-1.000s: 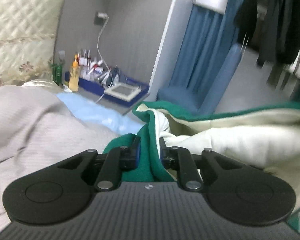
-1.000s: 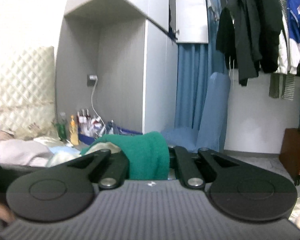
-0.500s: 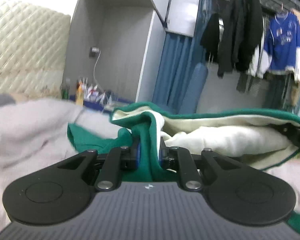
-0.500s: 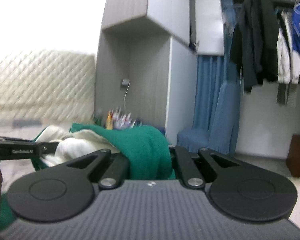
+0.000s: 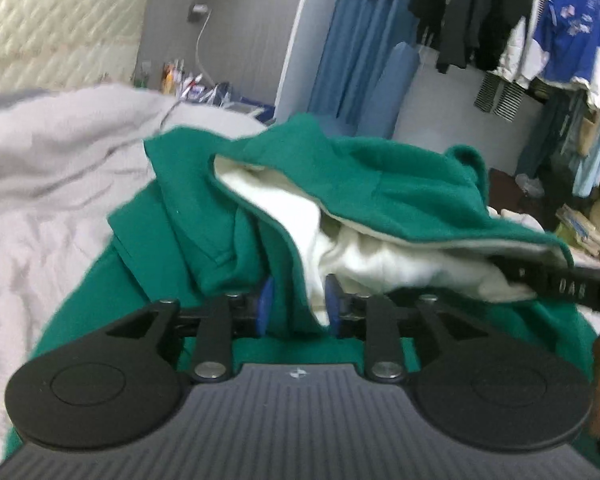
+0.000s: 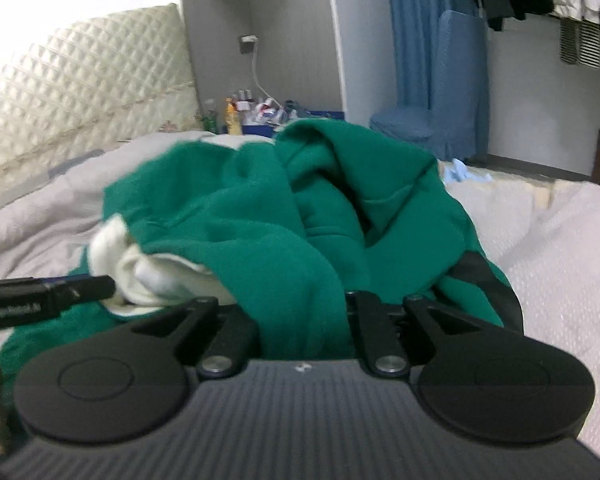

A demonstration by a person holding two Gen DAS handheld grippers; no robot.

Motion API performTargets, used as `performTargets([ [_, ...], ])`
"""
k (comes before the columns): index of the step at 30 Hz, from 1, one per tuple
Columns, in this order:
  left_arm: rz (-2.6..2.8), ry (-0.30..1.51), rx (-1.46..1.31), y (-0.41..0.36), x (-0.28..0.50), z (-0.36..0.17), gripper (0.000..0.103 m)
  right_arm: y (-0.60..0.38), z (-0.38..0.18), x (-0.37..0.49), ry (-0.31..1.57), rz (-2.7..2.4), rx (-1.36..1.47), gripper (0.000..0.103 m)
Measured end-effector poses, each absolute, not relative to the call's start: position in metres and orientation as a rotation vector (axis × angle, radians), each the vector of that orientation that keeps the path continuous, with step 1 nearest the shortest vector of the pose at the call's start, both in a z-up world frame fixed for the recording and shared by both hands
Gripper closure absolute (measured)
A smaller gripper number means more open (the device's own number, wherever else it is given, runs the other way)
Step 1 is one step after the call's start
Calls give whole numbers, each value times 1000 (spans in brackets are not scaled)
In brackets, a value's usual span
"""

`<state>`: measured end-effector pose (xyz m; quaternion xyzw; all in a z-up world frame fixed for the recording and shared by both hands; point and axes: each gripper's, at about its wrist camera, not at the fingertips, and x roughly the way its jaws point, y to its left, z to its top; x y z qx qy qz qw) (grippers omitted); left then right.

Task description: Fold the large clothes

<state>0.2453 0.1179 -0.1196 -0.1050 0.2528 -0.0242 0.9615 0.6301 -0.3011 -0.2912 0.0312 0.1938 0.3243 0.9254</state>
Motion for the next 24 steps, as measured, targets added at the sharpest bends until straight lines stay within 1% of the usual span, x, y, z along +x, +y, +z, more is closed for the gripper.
performTargets([
  [1, -60, 502, -211, 117, 243, -117, 56, -302, -288, 627, 396, 676, 73, 85],
  [2, -69, 487, -218, 118, 239, -116, 52, -303, -286, 625, 402, 686, 90, 81],
  [3, -72, 475, -229, 117, 236, -113, 50, -304, -285, 622, 410, 694, 106, 78],
  [4, -76, 469, -243, 117, 236, -110, 46, -306, -285, 620, 419, 708, 131, 68],
  [5, -81, 467, -260, 119, 238, -109, 44, -308, -286, 618, 428, 727, 151, 59],
  [8, -103, 443, -298, 124, 246, -99, 41, -311, -284, 609, 431, 754, 162, 50],
  [12, -114, 410, -379, 138, 254, -87, 39, -322, -271, 603, 391, 784, 189, 49],
  [16, -107, 383, -432, 151, 258, -85, 37, -322, -260, 607, 335, 814, 190, 48],
  [20, -84, 396, -463, 163, 274, -100, 37, -317, -250, 624, 295, 822, 231, 48],
  [24, -57, 432, -516, 174, 292, -126, 37, -297, -247, 663, 316, 815, 244, 48],
])
